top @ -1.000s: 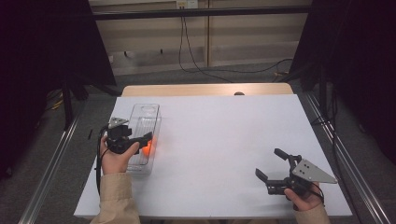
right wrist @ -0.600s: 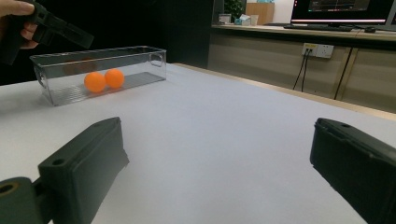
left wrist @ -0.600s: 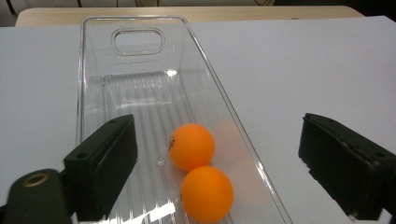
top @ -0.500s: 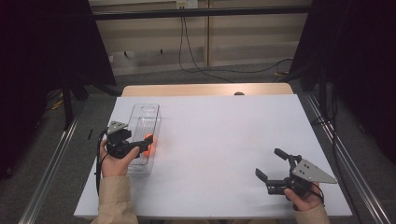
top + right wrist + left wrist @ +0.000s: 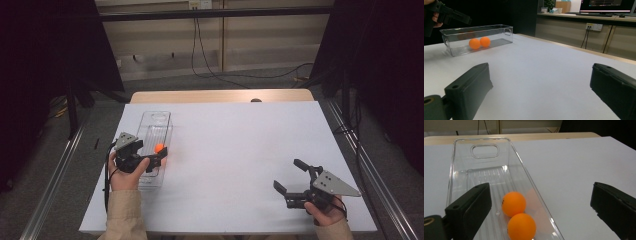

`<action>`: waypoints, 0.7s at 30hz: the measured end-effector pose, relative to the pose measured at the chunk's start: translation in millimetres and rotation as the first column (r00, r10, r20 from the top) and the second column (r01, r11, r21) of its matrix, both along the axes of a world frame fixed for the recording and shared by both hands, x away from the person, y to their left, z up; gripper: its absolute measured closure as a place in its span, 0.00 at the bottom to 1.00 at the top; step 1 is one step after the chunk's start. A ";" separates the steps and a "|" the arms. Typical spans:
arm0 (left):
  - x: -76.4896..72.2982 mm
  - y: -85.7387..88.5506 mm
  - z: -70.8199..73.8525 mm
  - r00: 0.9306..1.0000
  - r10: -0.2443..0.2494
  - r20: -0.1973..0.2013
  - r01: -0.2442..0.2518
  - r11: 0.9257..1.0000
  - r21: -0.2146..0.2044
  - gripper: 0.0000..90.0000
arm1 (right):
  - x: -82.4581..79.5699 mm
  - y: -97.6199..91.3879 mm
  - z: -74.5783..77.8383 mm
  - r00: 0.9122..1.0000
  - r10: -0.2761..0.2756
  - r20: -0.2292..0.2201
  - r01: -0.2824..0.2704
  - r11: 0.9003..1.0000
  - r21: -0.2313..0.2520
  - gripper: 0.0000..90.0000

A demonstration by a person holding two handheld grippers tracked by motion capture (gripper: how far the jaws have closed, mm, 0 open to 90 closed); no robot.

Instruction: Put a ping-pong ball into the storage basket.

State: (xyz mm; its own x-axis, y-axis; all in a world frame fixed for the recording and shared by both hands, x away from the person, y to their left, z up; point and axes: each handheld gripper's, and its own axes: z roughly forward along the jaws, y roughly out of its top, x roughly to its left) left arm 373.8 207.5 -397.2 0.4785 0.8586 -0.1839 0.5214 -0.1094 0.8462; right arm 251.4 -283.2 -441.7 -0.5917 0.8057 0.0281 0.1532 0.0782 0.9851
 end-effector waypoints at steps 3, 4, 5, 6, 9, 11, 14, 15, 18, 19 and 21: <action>-1.7 -0.5 -0.3 1.000 -0.006 0.003 0.006 1.000 0.003 0.04 | 0.1 -0.1 0.0 1.000 0.001 0.000 -0.001 1.000 0.000 0.03; -2.4 -0.2 -0.6 1.000 -0.012 0.007 0.012 1.000 -0.001 0.04 | 0.1 -0.1 0.0 1.000 0.001 0.000 -0.001 1.000 0.001 0.03; -3.1 -0.3 -1.2 1.000 -0.009 0.012 0.009 1.000 -0.009 0.04 | 0.1 -0.1 0.0 1.000 0.001 0.001 -0.001 1.000 0.000 0.03; -3.7 -0.2 -1.8 1.000 -0.008 0.016 0.009 1.000 -0.013 0.04 | 0.0 -0.1 0.1 1.000 0.001 0.000 -0.001 1.000 0.001 0.03; -4.9 0.7 -3.3 1.000 -0.004 0.022 0.004 1.000 -0.020 0.04 | 0.1 -0.2 0.0 1.000 0.002 0.001 -0.002 1.000 -0.002 0.03; -6.1 2.0 -3.7 0.999 0.004 0.033 -0.003 1.000 -0.026 0.04 | 0.1 -0.3 0.0 1.000 0.002 0.002 -0.002 1.000 -0.002 0.03; -7.7 3.2 -3.8 0.999 0.004 0.045 -0.002 1.000 -0.028 0.04 | 0.1 -0.3 0.0 1.000 0.002 0.002 -0.002 1.000 -0.002 0.03; -8.3 3.3 -4.1 0.999 0.002 0.051 0.000 1.000 -0.030 0.04 | 0.1 -0.2 0.0 1.000 0.003 0.002 -0.002 1.000 -0.002 0.03; -10.0 4.6 -5.0 0.998 -0.011 0.060 0.014 0.999 -0.053 0.04 | 0.1 -0.2 0.0 1.000 0.003 0.001 -0.003 1.000 -0.002 0.03; -10.5 4.6 -5.1 0.998 -0.012 0.067 0.016 0.999 -0.051 0.04 | 0.1 -0.2 0.0 1.000 0.003 0.001 -0.003 1.000 -0.002 0.03; -11.5 4.2 -5.3 0.997 -0.021 0.071 0.024 0.999 -0.045 0.04 | 0.1 -0.3 0.1 1.000 0.004 0.002 -0.004 1.000 -0.001 0.03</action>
